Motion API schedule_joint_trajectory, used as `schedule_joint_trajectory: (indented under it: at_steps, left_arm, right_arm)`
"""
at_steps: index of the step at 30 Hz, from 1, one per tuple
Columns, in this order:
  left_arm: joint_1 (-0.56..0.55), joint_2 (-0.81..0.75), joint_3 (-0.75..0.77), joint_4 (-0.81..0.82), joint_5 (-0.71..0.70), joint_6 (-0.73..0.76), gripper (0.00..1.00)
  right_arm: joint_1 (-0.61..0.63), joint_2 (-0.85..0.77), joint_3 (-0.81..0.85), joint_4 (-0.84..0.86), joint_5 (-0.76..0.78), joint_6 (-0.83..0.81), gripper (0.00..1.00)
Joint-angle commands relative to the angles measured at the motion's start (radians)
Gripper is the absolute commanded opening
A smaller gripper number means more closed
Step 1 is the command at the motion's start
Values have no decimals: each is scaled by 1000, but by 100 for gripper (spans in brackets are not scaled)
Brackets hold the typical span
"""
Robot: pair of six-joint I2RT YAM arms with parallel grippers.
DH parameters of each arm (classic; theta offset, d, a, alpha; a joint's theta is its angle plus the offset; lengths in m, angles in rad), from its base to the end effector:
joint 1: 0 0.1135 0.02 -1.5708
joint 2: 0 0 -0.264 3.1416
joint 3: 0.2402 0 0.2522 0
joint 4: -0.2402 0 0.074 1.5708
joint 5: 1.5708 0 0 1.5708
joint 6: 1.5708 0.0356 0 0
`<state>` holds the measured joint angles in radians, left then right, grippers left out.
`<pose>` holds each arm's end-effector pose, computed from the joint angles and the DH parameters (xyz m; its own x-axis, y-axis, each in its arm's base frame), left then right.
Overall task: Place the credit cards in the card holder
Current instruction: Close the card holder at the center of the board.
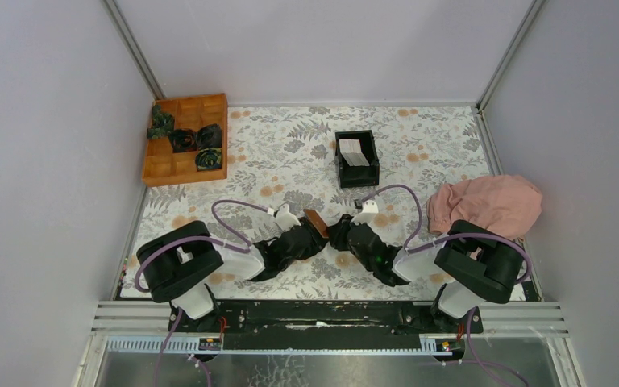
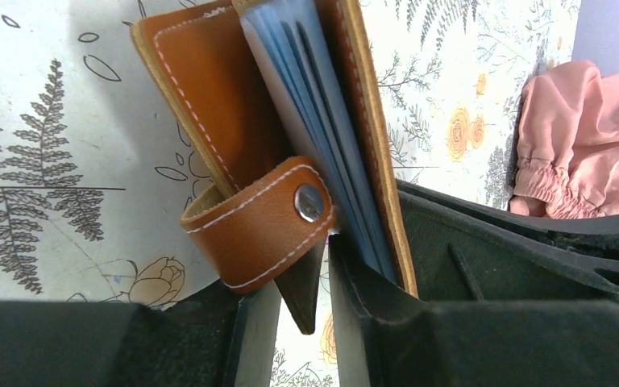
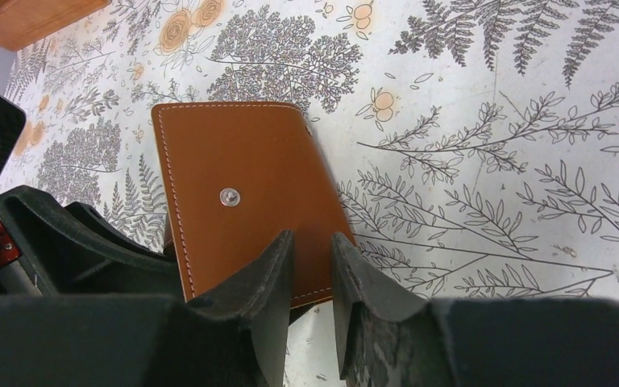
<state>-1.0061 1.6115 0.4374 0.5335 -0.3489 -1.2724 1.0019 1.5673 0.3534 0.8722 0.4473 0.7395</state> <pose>0.1531 -0.2189 0.1103 -0.7126 -0.5536 -0.4310 -0.1154 0.6985 -0.7062 0.1535 0.2115 0.1334 -0.4973 0.3501 -0.7938 -0.2773 0.8028 0.5279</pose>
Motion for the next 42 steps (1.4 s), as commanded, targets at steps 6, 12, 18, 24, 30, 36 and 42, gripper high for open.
schedule_joint_trajectory:
  at_steps: [6,12,18,24,30,36,42]
  left_arm:
    - [-17,61,-23,-308,-19,10,38]
    - [-28,106,-20,-304,-12,-10,30]
    - [-35,113,-12,-302,-9,-9,19]
    - [-35,113,-14,-306,-4,-5,16]
    - [-34,108,-17,-315,-6,2,18]
    - [-35,131,2,-342,26,21,32]
    - [-51,103,-28,-342,70,8,99]
  right_arm:
    - [18,34,43,-55,-86,-57,30]
    - [18,-8,40,-35,-74,-74,30]
    - [2,-60,92,-78,-45,-115,30]
    - [-51,-35,132,-79,-140,-84,29]
    - [-54,34,132,-54,-229,-38,30]
    - [-47,157,100,48,-294,19,29]
    - [-42,276,96,68,-263,70,29]
